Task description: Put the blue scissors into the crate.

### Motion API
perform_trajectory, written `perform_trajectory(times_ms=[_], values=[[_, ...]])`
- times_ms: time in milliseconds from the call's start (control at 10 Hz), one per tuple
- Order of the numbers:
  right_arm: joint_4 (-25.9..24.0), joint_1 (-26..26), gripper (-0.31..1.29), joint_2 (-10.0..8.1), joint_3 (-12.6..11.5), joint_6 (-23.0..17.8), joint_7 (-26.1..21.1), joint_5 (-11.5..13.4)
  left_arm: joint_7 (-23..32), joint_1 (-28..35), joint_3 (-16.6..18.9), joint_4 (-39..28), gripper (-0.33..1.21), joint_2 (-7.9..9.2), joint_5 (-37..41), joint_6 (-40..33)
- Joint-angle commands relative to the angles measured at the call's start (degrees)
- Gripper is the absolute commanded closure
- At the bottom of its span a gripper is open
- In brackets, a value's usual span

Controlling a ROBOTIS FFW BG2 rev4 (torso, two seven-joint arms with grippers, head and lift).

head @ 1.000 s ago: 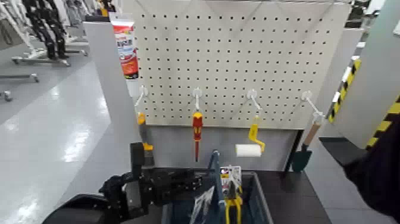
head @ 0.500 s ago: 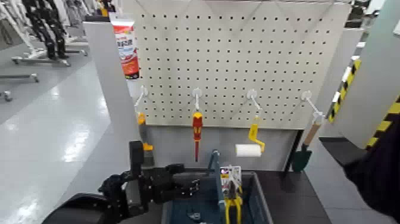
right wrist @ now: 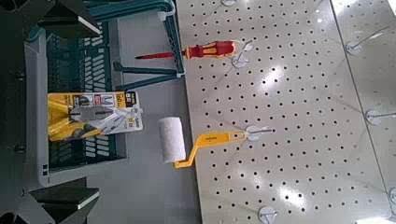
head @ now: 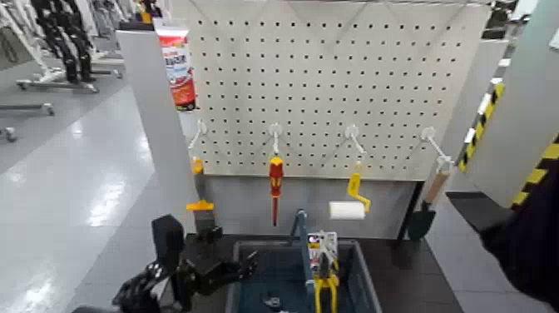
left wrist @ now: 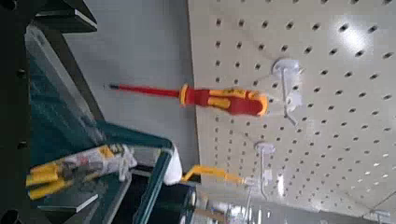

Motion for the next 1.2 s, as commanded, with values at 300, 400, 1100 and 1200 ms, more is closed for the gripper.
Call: perform_trajectory(times_ms=[300, 400, 1100, 1200], values=[[-0.9, 1.0, 0.1, -0.32, 0.3, 0.6, -2.2, 0.1, 8.2, 12.7, 6.4, -1.7, 0.02, -5.86, -4.6, -13.1], [-1.5, 1.4, 0.1, -0.4, 0.3, 1.3, -3.0, 0.1, 9.3, 14.4, 7.7, -1.7, 0.06, -6.12, -7.7, -15.5], [-3.3, 2.5, 0.11, -0.58, 0.5, 3.3, -6.5, 2.7, 14.2, 20.3, 8.7, -3.7, 0.1, -6.82, -11.1, -19.5], [-3.6, 2.6, 0.11, -0.58, 0.5, 3.6, -6.9, 3.1, 14.2, 20.3, 8.7, -3.7, 0.1, -6.73, -11.1, -19.4]])
